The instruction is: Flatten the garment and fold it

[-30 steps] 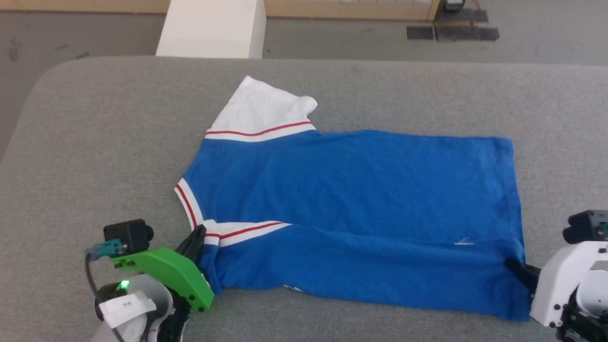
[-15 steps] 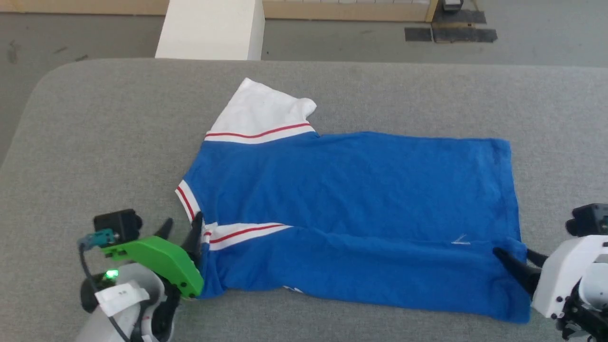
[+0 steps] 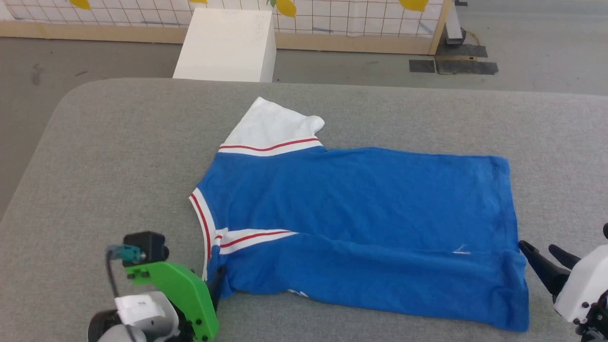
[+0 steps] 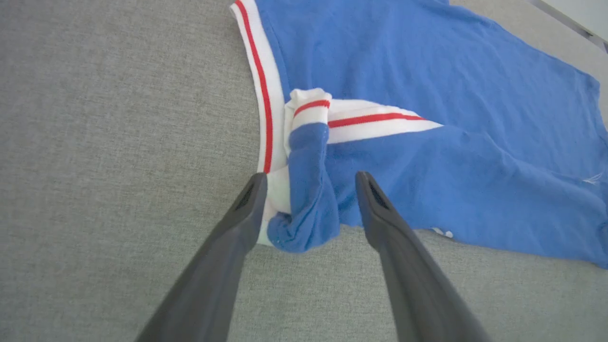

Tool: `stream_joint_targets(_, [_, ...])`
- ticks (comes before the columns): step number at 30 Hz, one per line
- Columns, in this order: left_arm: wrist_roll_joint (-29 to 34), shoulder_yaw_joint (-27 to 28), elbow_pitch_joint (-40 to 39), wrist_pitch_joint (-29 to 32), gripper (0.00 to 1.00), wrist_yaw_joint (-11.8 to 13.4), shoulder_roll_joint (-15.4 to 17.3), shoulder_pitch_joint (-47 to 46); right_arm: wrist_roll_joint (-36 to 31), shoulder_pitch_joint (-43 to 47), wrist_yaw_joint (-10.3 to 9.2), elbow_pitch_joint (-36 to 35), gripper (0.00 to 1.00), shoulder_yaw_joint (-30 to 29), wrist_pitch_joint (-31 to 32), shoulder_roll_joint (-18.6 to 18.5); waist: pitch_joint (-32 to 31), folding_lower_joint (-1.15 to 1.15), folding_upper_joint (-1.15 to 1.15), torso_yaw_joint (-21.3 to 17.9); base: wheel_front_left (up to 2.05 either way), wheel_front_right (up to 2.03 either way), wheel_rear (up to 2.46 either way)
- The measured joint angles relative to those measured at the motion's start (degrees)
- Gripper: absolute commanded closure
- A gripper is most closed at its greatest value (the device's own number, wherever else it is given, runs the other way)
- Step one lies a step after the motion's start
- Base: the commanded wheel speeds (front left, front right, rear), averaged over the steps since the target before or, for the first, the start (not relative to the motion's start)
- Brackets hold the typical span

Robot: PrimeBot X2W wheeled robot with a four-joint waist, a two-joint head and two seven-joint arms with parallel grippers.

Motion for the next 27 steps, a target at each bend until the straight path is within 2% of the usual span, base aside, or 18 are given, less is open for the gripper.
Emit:
stream_joint_targets(3, [0.5, -1.6, 3.4, 2.1, 0.0, 0.9, -0.2, -0.3, 0.0, 0.0, 0.0, -0.7, 0.0, 0.4, 0.5, 0.5, 0.6, 0.0, 0.0, -0.6, 0.0, 0.0, 0.0])
stream_joint_targets(11, [0.7, -3.8, 14.1, 3.7, 0.0, 0.8, -2.3, -4.2, 0.0, -0.1, 0.0, -1.9, 0.0, 0.7, 0.6, 0.5, 2.3, 0.0, 0.0, -3.0, 0.0, 0.0, 0.0])
stream_joint_targets(12, [0.6, -3.6, 14.6, 3.7, 0.15, 0.8, -2.6, -4.3, -0.3, 0.0, 0.0, -2.0, 0.0, 0.9, 0.6, 0.3, 2.4, 0.0, 0.0, -3.2, 0.0, 0.0, 0.0])
stream_joint_targets(13, [0.4, -3.4, 15.0, 3.6, 0.84, 0.8, -2.8, -4.4, -0.9, 0.2, 0.0, -2.4, 0.0, 1.2, 0.6, -0.2, 2.5, 0.0, 0.0, -3.4, 0.0, 0.0, 0.0])
stream_joint_targets(14, [0.2, -3.1, 15.3, 3.1, 1.0, 0.5, -2.9, -4.3, -1.6, 0.5, 0.0, -2.9, 0.0, 1.7, 0.6, -0.8, 2.6, 0.0, 0.0, -3.6, 0.0, 0.0, 0.0])
stream_joint_targets(20, [-1.3, -0.5, 13.8, -1.8, 1.0, -0.1, -4.1, -2.5, -8.6, 4.6, 0.0, -5.1, 0.0, 5.0, 2.9, -1.9, 2.1, 0.0, 0.0, -3.7, 0.0, 0.0, 0.0])
stream_joint_targets(27, [-0.9, 0.5, 6.8, -3.9, 1.0, 1.1, -2.7, 1.2, -15.2, 4.8, 0.0, -1.7, 0.0, 10.1, 3.4, 0.5, 2.3, 0.0, 0.0, -3.3, 0.0, 0.0, 0.0])
